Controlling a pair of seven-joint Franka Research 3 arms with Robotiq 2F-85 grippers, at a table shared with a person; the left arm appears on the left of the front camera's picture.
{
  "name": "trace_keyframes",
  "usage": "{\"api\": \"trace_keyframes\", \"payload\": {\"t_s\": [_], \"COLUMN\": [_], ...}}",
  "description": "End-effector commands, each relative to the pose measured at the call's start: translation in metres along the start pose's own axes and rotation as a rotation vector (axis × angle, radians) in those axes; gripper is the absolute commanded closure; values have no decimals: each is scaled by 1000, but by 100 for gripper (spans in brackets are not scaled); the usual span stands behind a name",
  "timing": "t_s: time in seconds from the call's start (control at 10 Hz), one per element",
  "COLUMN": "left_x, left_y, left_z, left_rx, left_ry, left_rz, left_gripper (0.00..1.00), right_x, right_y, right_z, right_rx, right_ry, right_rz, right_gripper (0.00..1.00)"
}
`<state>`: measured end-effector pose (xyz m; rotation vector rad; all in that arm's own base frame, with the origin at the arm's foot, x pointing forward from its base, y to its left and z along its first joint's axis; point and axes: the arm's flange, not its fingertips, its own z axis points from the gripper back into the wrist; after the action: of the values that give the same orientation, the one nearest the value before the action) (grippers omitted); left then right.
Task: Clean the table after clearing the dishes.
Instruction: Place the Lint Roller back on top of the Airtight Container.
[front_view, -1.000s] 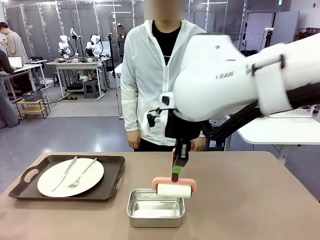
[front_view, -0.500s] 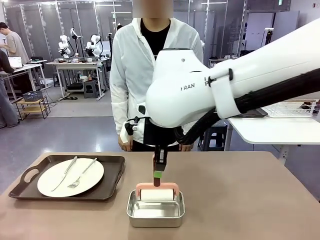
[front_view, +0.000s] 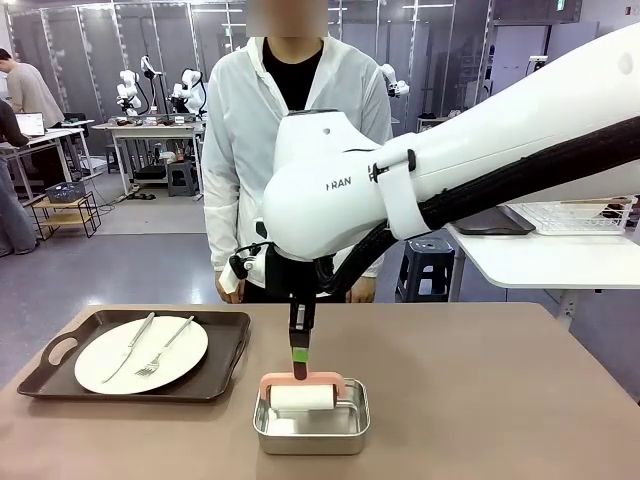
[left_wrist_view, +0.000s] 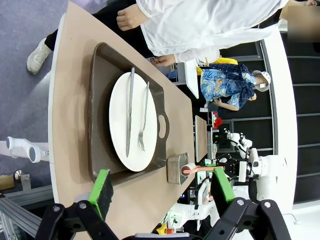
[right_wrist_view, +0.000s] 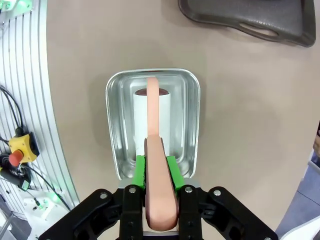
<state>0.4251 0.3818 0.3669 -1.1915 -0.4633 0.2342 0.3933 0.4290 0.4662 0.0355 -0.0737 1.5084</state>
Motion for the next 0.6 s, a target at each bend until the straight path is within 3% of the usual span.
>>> {"api": "trace_keyframes", "payload": {"t_s": [0.0,0.5], "left_x": [-2,-2], "left_y": [-2,-2], "left_z": [3,3], "left_rx": [5,5], "left_ry": [0,0], "left_rz": [-7,-7], "left_gripper": [0,0], "right_x": [7,-2], "right_y": [-3,-29], "right_z": [-3,-32], "right_rx": [-20,-52], "right_ry": [-10,-19], "right_rz": [-22,23], "right_gripper": [78,78]}}
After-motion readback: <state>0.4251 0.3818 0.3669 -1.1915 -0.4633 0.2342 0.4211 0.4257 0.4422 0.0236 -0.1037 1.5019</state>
